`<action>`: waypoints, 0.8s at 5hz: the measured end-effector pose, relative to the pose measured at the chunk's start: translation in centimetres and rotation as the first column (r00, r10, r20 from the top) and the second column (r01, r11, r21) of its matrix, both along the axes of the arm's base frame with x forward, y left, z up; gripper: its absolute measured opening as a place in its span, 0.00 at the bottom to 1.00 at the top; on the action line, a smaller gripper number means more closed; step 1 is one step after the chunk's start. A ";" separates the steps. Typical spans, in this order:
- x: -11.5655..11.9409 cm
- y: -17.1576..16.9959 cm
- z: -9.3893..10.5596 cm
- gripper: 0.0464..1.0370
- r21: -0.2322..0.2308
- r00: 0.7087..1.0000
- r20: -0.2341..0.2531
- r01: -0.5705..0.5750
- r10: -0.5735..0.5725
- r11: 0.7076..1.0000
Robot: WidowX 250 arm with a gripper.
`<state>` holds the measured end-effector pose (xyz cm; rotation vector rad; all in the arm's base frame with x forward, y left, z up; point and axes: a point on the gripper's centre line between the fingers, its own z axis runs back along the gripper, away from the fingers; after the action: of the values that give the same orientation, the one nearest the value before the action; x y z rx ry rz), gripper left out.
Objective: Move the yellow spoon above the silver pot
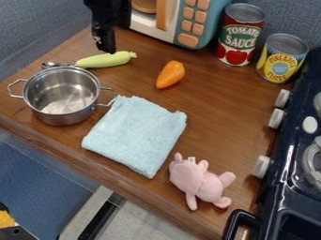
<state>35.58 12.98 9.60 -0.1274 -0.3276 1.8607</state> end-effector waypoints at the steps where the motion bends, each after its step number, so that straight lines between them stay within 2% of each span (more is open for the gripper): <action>1: -0.1 0.7 -1.4 0.96 -0.041 0.991 -0.062 -0.121 0.118 0.992; 2: -0.2 0.9 -2.2 0.91 -0.045 0.972 -0.096 -0.221 0.216 0.974; 3: 0.0 0.3 -3.6 0.63 -0.068 0.960 -0.147 -0.251 0.239 0.966; 4: 0.2 -0.2 -3.8 0.36 -0.066 0.962 -0.151 -0.241 0.229 0.968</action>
<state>35.77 12.80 5.76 -0.0121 -0.1702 2.1077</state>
